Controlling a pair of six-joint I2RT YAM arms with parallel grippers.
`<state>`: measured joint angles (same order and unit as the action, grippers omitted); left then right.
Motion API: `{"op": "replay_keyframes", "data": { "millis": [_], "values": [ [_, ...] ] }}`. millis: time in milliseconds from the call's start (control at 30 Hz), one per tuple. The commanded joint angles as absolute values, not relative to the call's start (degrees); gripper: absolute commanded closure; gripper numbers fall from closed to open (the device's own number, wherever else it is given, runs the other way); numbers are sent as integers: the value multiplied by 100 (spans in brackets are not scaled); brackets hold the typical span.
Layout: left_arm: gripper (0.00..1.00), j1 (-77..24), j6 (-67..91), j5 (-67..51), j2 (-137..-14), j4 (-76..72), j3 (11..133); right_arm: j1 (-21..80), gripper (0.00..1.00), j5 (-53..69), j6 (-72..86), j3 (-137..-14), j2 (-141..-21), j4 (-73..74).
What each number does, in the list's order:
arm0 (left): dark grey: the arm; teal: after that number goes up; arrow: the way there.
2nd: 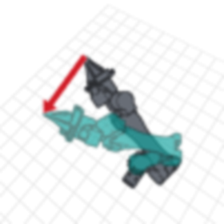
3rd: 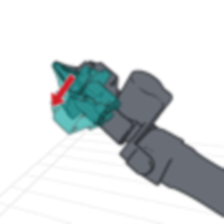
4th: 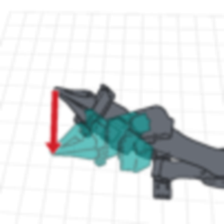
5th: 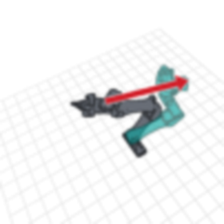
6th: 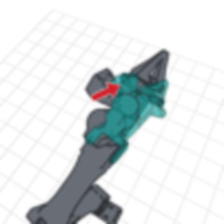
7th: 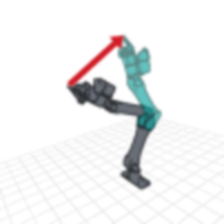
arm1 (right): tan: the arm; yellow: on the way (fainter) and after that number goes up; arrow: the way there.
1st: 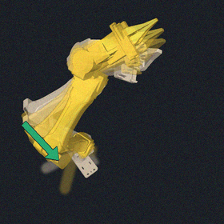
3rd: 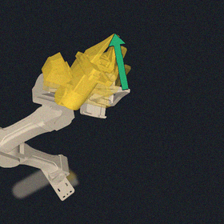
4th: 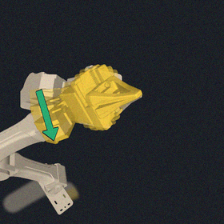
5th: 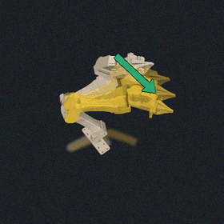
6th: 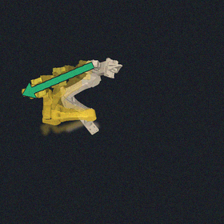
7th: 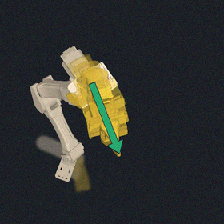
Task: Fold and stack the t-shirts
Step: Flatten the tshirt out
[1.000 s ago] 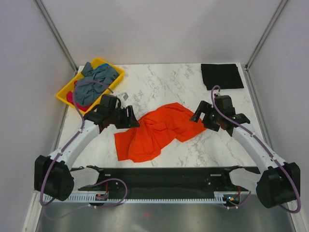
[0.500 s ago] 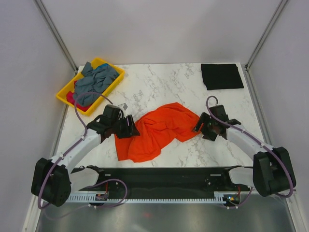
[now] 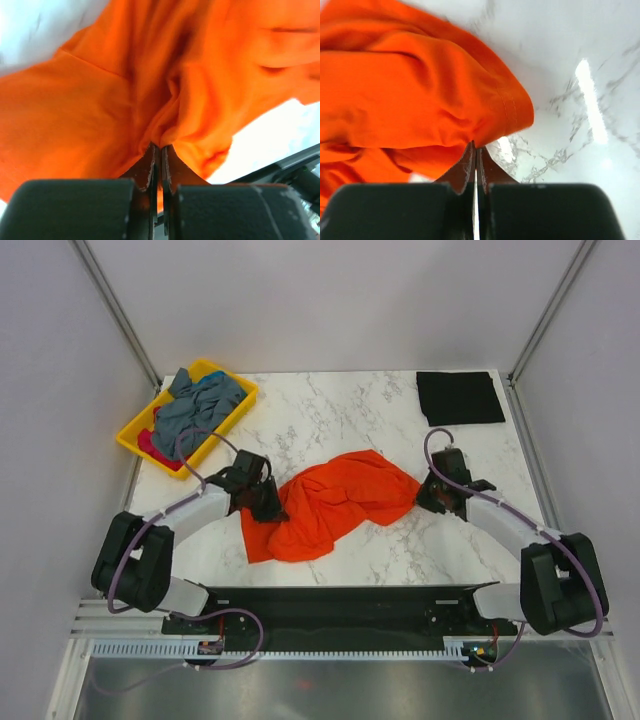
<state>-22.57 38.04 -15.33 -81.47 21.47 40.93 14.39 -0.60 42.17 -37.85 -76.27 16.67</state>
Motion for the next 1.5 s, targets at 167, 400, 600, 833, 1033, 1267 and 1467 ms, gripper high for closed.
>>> {"op": "replay_keyframes", "data": {
  "millis": [167, 400, 600, 833, 1033, 1267, 1467],
  "values": [
    [98, -2320, 2699, -782, -7788, 3646, 6854, 1433, 100, -1705, 3586, -6211, -5776, 4067],
    [98, -2312, 2189, -677, -6664, 4535, 7127, 1424, 100, -1451, 3735, -7268, -4878, 4992],
    [98, -2277, 1934, -659, -7135, 4404, 7251, 1433, 100, -1634, 3560, -7006, -5220, 4590],
    [97, -2092, 1609, -600, -9726, 4289, 8654, 1354, 100, -1802, 3209, -5986, -6660, 3350],
    [63, -1749, 1538, 603, -11926, 5868, 11862, 1064, 94, -1758, 3129, -6143, -8023, 3059],
    [54, -2109, 2116, -225, -9706, 4278, 8326, 914, 57, -1522, 3480, -6188, -8034, 3190],
    [54, -2118, 2759, -1643, -8219, 2587, 5481, 914, 55, -555, 3577, -5872, -7752, 2936]
  ]
}}
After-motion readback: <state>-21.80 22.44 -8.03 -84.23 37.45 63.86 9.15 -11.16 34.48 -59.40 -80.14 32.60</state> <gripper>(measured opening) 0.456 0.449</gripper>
